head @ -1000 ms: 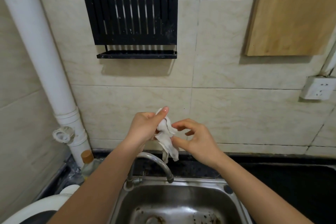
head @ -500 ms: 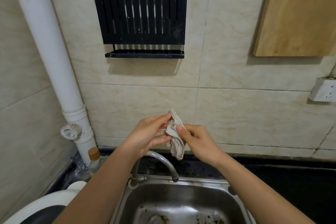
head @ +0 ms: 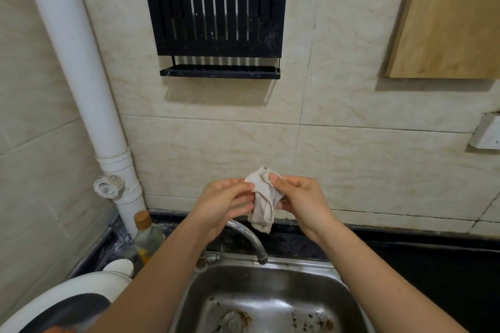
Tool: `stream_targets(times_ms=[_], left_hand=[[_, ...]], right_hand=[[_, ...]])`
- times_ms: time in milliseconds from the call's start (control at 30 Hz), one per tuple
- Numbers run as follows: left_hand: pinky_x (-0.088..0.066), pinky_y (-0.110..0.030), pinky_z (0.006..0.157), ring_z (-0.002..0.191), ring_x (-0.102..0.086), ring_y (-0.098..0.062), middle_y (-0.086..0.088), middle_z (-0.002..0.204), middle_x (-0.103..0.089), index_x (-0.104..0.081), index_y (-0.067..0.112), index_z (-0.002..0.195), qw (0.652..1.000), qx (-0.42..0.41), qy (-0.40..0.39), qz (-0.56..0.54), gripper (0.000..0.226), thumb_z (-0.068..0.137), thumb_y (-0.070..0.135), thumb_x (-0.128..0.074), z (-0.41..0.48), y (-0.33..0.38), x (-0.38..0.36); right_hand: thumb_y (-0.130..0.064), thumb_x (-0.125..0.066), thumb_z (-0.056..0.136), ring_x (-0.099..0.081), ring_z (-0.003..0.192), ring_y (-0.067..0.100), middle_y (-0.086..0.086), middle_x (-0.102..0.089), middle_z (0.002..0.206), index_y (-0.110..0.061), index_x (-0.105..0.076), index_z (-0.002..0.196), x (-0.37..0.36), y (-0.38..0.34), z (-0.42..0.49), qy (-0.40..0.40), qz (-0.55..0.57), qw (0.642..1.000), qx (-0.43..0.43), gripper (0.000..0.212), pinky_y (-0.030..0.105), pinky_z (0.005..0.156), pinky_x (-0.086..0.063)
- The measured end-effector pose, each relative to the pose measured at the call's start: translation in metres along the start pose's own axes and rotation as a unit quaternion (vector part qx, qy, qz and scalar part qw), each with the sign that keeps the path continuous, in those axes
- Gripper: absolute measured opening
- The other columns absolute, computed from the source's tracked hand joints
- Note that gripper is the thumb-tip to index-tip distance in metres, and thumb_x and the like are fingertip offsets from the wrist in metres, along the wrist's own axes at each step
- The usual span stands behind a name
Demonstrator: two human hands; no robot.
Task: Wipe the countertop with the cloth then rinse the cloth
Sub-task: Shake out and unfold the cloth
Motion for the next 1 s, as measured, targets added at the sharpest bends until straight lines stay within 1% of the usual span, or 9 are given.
stream_targets(times_ms=[200, 267, 333, 500, 600, 667, 800, 900, 1000], left_hand=[[-0.059, -0.036, 0.068, 0.077, -0.071, -0.027, -0.014, 0.087, -0.061, -0.056, 0.0, 0.096, 0.989, 0.012, 0.004, -0.15, 0.009, 0.089, 0.003, -0.054, 0.004, 0.005, 0.005], [-0.059, -0.033, 0.06, 0.07, -0.069, -0.023, -0.01, 0.08, -0.055, -0.054, 0.003, 0.088, 0.977, 0.022, 0.019, -0.209, 0.006, 0.09, 0.004, -0.049, 0.005, 0.002, 0.008], [-0.059, -0.031, 0.056, 0.07, -0.062, -0.02, -0.008, 0.076, -0.053, -0.052, 0.005, 0.081, 0.961, 0.021, 0.046, -0.273, 0.012, 0.09, 0.005, -0.044, 0.006, -0.001, 0.013], [-0.058, -0.03, 0.056, 0.073, -0.068, -0.024, -0.014, 0.086, -0.069, -0.062, 0.004, 0.092, 0.943, 0.04, 0.049, -0.327, 0.028, 0.093, 0.024, -0.043, 0.003, -0.015, 0.022], [-0.058, -0.032, 0.074, 0.091, -0.067, -0.027, -0.02, 0.103, -0.068, -0.063, -0.004, 0.103, 0.961, 0.092, -0.034, -0.259, 0.039, 0.087, 0.031, -0.058, 0.0, -0.023, 0.01], [-0.057, -0.024, 0.065, 0.076, -0.069, -0.019, -0.014, 0.093, -0.07, -0.066, -0.002, 0.097, 0.977, 0.104, -0.066, -0.172, 0.027, 0.075, 0.014, -0.064, -0.003, -0.023, 0.006], [-0.054, -0.021, 0.056, 0.064, -0.068, -0.012, -0.007, 0.078, -0.072, -0.065, 0.0, 0.096, 0.982, 0.14, -0.123, -0.031, 0.02, 0.08, 0.009, -0.059, -0.009, -0.003, 0.006], [-0.057, -0.023, 0.062, 0.073, -0.07, -0.015, -0.01, 0.09, -0.073, -0.064, 0.001, 0.103, 0.989, 0.087, -0.117, -0.036, 0.031, 0.074, 0.01, -0.062, 0.002, 0.043, 0.019], [-0.055, -0.021, 0.054, 0.068, -0.067, -0.012, -0.007, 0.086, -0.071, -0.064, 0.006, 0.103, 0.994, 0.001, -0.091, -0.058, 0.03, 0.073, 0.013, -0.062, 0.013, 0.104, 0.034]], right_hand=[[-0.02, -0.053, 0.096, -0.07, 0.064, 0.017, 0.011, -0.073, 0.077, 0.002, -0.068, 0.095, 0.003, 0.019, 0.0, 0.006, 0.169, 0.981, -0.097, 0.027, 0.025, 0.057, -0.056], [-0.022, -0.049, 0.098, -0.072, 0.078, 0.023, 0.015, -0.074, 0.089, 0.005, -0.065, 0.104, 0.004, 0.026, 0.001, 0.018, 0.207, 0.97, -0.127, 0.032, 0.036, 0.074, -0.059], [-0.025, -0.047, 0.099, -0.071, 0.09, 0.027, 0.016, -0.073, 0.098, 0.004, -0.064, 0.109, 0.011, 0.029, 0.003, 0.054, 0.204, 0.967, -0.142, 0.035, 0.044, 0.089, -0.054], [-0.031, -0.057, 0.094, -0.071, 0.086, 0.028, 0.018, -0.073, 0.095, 0.006, -0.065, 0.104, 0.012, 0.003, 0.012, 0.031, 0.146, 0.982, -0.117, 0.039, 0.038, 0.079, -0.056], [-0.008, -0.069, 0.083, -0.068, 0.075, 0.027, 0.02, -0.066, 0.084, 0.005, -0.063, 0.094, -0.003, -0.036, 0.018, -0.071, 0.047, 0.995, -0.059, 0.017, 0.032, 0.068, -0.058], [0.004, -0.069, 0.078, -0.068, 0.071, 0.024, 0.014, -0.067, 0.077, -0.002, -0.062, 0.087, -0.004, -0.058, 0.025, -0.085, -0.024, 0.996, -0.03, 0.013, 0.031, 0.064, -0.057], [-0.005, -0.071, 0.079, -0.069, 0.077, 0.025, 0.014, -0.07, 0.085, 0.0, -0.067, 0.096, -0.003, -0.095, 0.034, -0.092, -0.138, 0.986, 0.011, 0.018, 0.036, 0.07, -0.055], [-0.007, -0.065, 0.084, -0.067, 0.084, 0.028, 0.016, -0.069, 0.091, 0.004, -0.065, 0.103, -0.003, -0.122, 0.043, -0.114, -0.125, 0.985, 0.025, 0.022, 0.037, 0.076, -0.054], [-0.006, -0.059, 0.087, -0.061, 0.076, 0.019, 0.009, -0.065, 0.083, 0.002, -0.067, 0.1, -0.002, -0.15, 0.056, -0.093, -0.08, 0.99, 0.069, 0.017, 0.029, 0.068, -0.049]])
Point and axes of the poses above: each hand's wrist, its own z-axis towards the middle knuckle, its own x-axis out of the back of the hand, y = z × x, the point moved 8 cm from there along z, towards the middle knuckle
